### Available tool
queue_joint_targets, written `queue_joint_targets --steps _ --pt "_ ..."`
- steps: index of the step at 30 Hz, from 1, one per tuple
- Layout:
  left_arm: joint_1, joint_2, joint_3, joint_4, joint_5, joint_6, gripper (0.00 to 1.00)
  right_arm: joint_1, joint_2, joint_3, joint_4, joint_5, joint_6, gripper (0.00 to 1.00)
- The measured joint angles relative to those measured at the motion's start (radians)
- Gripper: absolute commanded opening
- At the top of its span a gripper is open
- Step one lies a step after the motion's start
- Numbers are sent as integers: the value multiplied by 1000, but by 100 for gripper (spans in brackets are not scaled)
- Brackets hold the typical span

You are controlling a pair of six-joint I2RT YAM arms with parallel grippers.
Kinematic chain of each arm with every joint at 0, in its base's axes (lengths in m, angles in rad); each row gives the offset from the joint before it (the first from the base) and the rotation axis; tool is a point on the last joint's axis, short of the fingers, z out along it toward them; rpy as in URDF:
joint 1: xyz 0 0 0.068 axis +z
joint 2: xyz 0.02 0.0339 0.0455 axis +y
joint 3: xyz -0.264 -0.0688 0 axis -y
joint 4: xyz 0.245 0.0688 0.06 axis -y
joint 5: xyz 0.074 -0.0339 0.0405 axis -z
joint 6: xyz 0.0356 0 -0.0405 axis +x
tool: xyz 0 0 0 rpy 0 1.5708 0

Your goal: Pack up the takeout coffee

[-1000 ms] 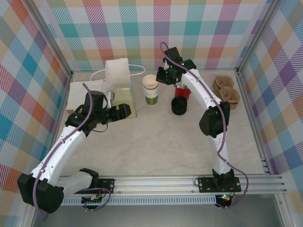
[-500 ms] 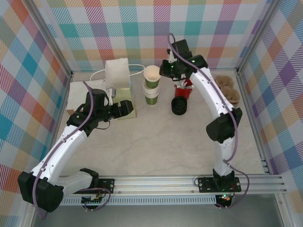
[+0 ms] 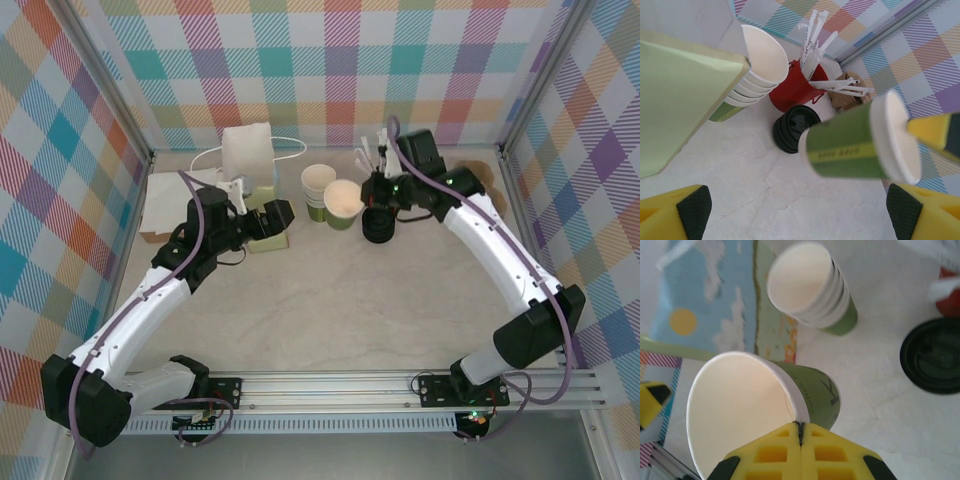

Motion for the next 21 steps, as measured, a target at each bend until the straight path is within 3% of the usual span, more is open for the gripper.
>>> queue_joint_targets --steps 9,21 --pt "-15 26 -16 57 -1 -24 94 12 -80 -361 150 -23 36 1" --pt "-25 41 -16 60 -2 -29 94 35 -56 -508 269 -65 48 3"
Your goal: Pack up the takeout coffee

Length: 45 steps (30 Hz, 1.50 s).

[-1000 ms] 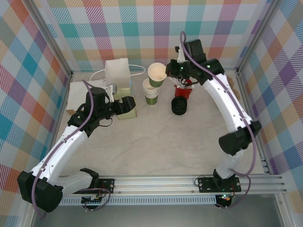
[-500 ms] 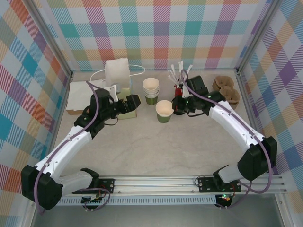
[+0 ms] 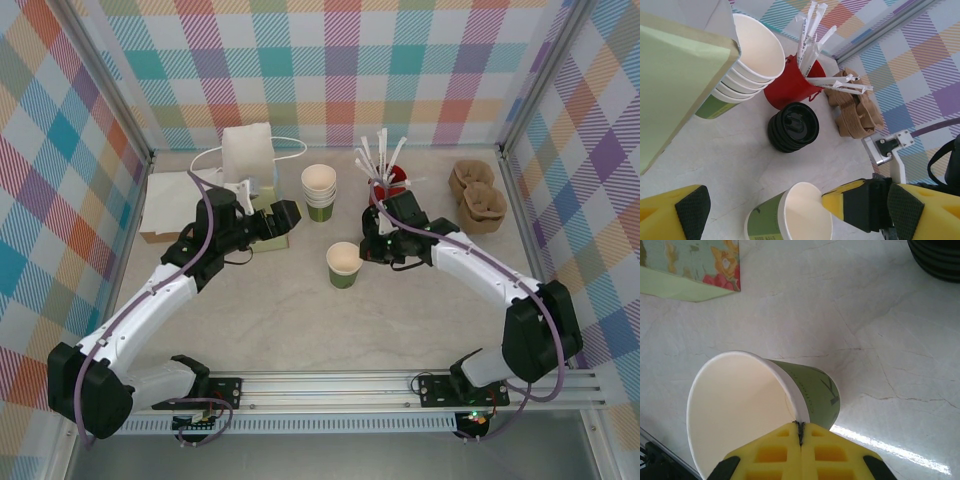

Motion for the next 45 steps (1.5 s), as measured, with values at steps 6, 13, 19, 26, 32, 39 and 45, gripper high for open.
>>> queue_joint_targets --steps 6,13,19,26,32,39,45 --pt "0 6 0 2 0 0 94 0 23 -1 2 -6 -7 10" --pt "-2 8 0 3 0 0 94 0 24 0 -18 -3 -32 32" --pt "-7 8 0 2 -1 4 94 -17 -21 15 -70 30 -53 42" --pt "-21 10 1 2 -3 8 95 -174 -116 39 -85 59 -60 50" --pt "-49 47 7 3 2 8 95 -318 -140 -5 -21 89 -56 49" --pt "-80 85 21 5 4 8 95 -335 -54 -28 103 100 -32 44" --pt "-88 95 22 13 4 8 96 -335 79 -29 208 58 12 44"
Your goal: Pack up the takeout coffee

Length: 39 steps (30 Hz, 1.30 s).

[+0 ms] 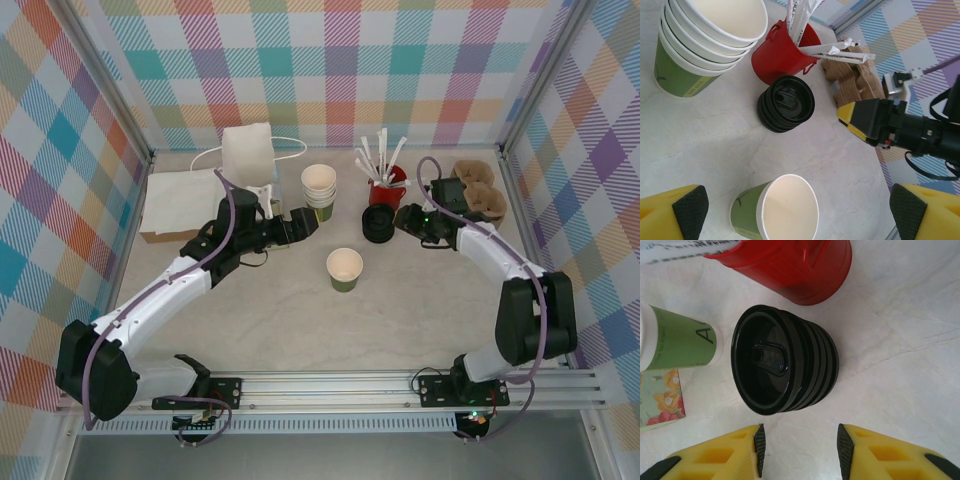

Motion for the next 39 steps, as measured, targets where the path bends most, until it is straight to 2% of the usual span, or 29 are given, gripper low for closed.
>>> queue_joint_targets --steps 8,23,39 --pt "-4 6 1 0 0 0 96 0 122 14 65 -55 37 44" --pt "-4 6 14 -3 -3 0 96 0 211 102 79 -82 37 37" --pt "-4 6 18 -15 -11 1 96 0 225 120 76 -90 28 13"
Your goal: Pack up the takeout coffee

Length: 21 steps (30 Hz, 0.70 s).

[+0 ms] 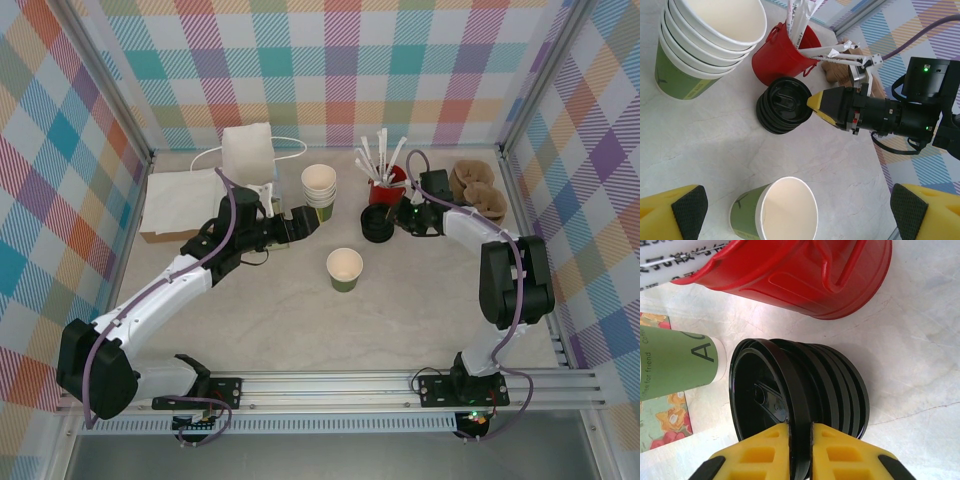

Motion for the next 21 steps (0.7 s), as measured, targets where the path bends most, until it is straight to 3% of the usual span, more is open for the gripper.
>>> queue_joint_targets --steps 10,21 --pt "0 0 0 -10 0 0 97 0 -77 -31 2 -19 -18 10" --pt "0 57 32 29 62 -32 96 0 -273 -155 19 -68 -21 9"
